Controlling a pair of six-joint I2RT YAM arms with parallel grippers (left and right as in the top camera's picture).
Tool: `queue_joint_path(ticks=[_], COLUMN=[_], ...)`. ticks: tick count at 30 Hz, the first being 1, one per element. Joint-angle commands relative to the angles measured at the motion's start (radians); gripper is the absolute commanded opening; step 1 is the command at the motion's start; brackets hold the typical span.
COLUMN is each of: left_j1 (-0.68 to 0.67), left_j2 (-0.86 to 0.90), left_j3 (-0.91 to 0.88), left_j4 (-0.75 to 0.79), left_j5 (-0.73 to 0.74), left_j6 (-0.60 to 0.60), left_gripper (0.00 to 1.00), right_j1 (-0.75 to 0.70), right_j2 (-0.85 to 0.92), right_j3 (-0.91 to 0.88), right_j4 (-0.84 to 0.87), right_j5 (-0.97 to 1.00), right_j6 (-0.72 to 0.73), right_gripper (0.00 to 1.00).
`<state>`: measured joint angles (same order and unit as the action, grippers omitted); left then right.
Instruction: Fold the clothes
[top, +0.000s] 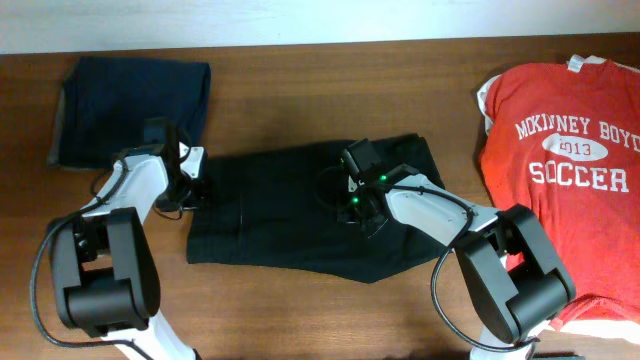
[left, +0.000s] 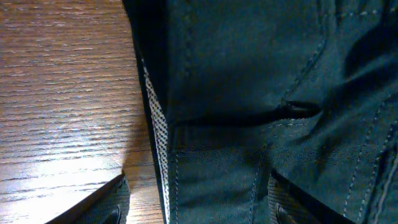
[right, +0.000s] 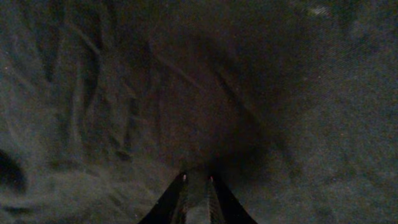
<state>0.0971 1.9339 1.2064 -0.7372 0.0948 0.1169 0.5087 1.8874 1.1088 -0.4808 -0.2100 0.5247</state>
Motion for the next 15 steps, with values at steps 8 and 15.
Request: queue_joint_path(ticks=[8,15], left_j1=[-0.027,-0.027], left_j2=[0.063,0.063], left_j3=[-0.082,0.152], left_j4=[-0.005,-0.182], left_j5=[-0.062,-0.063], left_j6=[0.012,-0.009], left_gripper=[0.24,0.01], right_j1=[0.009,0.002], right_j2=[0.017,0.016], right_j3=[-0.006,0.005], right_j4=[0.002,0.001], right_j5=[0.024,0.016], right_j6=[0.008,0.008], right_gripper=[0.17,0.11])
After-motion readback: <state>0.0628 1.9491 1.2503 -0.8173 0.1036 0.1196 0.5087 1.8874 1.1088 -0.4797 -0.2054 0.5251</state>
